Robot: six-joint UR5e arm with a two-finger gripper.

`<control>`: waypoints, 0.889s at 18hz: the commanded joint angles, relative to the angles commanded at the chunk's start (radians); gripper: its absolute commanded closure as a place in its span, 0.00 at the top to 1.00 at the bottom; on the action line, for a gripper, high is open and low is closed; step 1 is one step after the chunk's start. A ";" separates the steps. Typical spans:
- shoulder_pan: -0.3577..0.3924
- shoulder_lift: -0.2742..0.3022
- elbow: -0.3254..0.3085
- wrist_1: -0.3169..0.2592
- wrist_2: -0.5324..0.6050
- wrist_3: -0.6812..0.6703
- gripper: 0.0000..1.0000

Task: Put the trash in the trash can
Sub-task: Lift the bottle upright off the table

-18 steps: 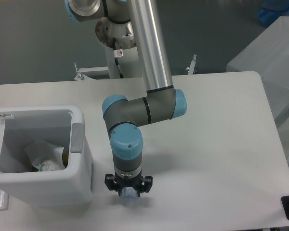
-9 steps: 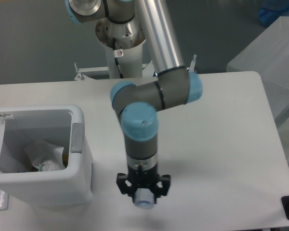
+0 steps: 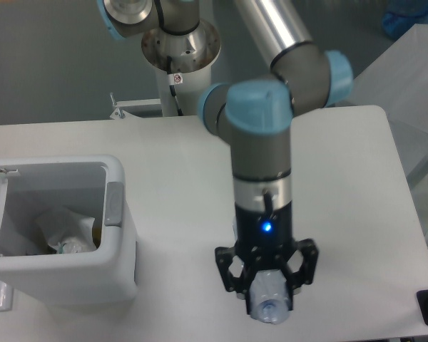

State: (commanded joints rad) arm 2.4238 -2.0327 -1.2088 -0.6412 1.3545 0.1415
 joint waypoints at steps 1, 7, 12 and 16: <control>0.000 0.014 0.000 0.000 0.000 -0.031 0.59; -0.009 0.072 -0.003 0.000 0.000 -0.071 0.59; -0.040 0.137 -0.008 0.000 0.000 -0.102 0.59; -0.095 0.161 -0.005 0.000 0.000 -0.094 0.59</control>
State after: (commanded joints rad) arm 2.3288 -1.8715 -1.2134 -0.6412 1.3545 0.0476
